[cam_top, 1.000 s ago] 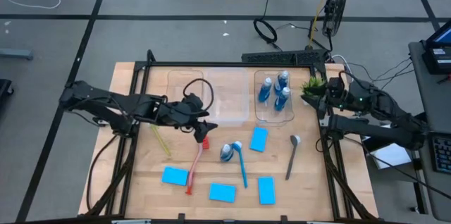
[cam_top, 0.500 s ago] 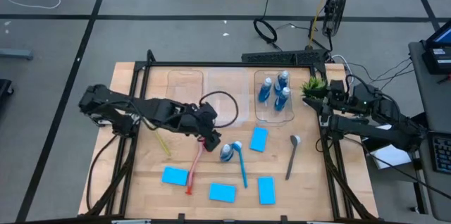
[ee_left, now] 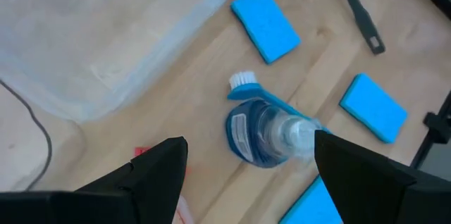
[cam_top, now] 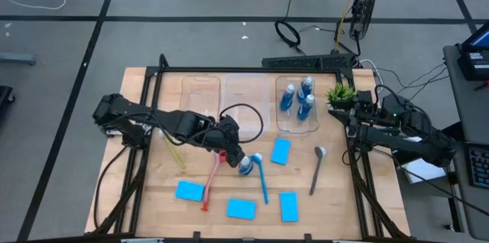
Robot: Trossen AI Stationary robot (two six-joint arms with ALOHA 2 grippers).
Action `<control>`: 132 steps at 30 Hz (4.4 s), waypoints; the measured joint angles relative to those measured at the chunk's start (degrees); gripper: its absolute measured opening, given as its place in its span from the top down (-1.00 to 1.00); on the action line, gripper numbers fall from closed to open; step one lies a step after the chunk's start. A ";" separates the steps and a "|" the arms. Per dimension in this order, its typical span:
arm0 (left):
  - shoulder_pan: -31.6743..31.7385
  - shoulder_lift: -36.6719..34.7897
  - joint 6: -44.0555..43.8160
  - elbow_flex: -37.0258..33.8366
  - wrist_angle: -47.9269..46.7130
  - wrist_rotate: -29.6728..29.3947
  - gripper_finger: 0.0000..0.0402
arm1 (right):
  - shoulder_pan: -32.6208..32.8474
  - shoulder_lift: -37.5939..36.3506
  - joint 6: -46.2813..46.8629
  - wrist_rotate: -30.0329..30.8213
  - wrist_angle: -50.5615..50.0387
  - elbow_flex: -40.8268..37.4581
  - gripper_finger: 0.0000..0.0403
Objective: Pick & Place Kitchen Sink Supplies
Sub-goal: Put the blue dishwashing liquid bottle into the right transparent bin
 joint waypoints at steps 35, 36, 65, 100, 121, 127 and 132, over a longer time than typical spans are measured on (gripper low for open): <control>-2.82 18.00 -7.50 24.65 -18.44 2.83 -0.53 | -0.02 -0.01 -1.53 -0.02 -0.49 -0.02 0.00; -2.82 18.26 -7.33 24.80 -17.26 3.22 -0.53 | -0.02 -0.01 -1.53 -0.02 -0.47 -0.02 0.00; -1.66 23.69 -4.16 24.61 -13.99 4.15 -0.53 | -0.02 -0.04 -1.57 0.00 -0.60 -0.02 0.00; -1.41 25.62 -3.59 24.59 -15.48 6.01 -0.53 | 0.00 -0.04 -1.57 0.09 -0.57 -0.02 0.00; -0.98 25.81 -4.62 24.52 -14.64 8.15 0.02 | -0.02 -0.01 -1.73 0.11 -0.57 -0.02 0.00; -0.93 25.81 -4.64 24.61 -15.08 7.96 0.31 | 0.00 -0.01 -1.73 0.11 -0.57 -0.02 0.00; -0.80 25.79 -4.62 24.63 -15.75 8.00 0.31 | -0.01 -0.01 -1.73 0.11 -0.57 -0.02 0.00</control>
